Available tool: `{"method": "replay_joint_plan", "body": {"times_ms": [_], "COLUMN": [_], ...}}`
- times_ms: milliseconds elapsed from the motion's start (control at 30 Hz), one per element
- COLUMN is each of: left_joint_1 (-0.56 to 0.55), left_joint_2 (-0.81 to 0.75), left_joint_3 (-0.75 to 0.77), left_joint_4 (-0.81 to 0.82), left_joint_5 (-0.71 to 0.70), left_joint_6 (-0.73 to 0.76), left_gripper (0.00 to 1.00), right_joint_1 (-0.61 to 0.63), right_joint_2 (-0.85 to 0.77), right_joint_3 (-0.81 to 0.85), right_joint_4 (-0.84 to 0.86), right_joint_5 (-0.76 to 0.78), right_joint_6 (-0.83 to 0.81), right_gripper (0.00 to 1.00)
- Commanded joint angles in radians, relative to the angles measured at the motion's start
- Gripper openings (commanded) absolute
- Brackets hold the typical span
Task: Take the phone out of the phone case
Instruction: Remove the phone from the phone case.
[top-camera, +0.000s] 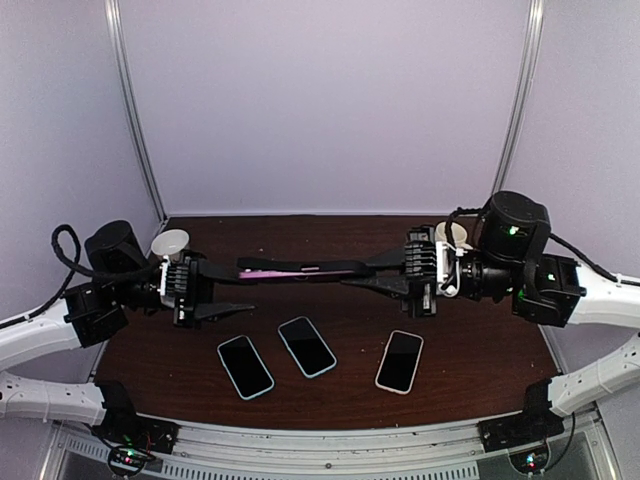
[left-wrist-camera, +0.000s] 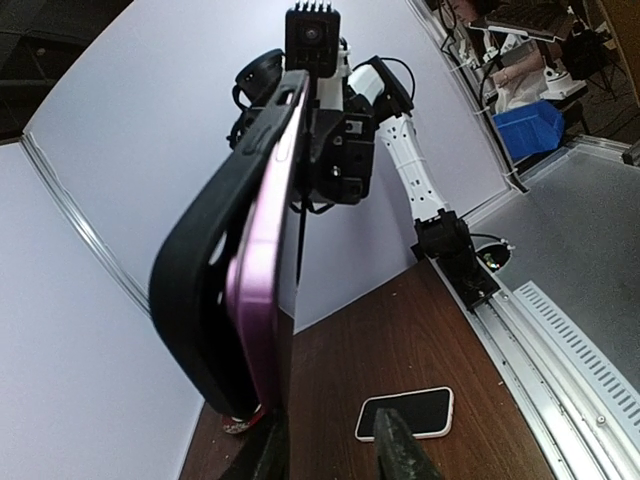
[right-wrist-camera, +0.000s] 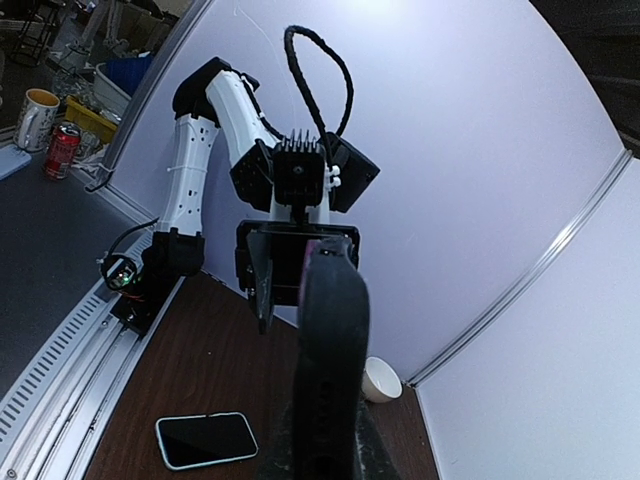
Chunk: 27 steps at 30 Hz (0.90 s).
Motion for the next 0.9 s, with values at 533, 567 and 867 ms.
{"method": "replay_joint_plan", "body": {"times_ms": [533,567,867], "left_joint_1": [-0.006,-0.006,-0.006], "left_joint_2": [0.001,-0.001,-0.014], "left_joint_3": [0.011,0.011,0.01], "left_joint_4": [0.08,0.083,0.098], "left_joint_5": [0.039,0.04,0.035], "left_joint_6": [-0.048,-0.05,-0.083], "left_gripper": [0.31,0.32,0.38], "right_joint_1": [0.028,0.028,0.031], "right_joint_2": [0.082,0.085,0.103], "right_joint_3": [0.087,0.089,0.059], "right_joint_4": [-0.01,-0.036,-0.176], "right_joint_5": [0.032,0.039,0.12], "right_joint_6": [-0.036,-0.054,-0.123], "right_gripper": [0.0,0.0,0.0]}}
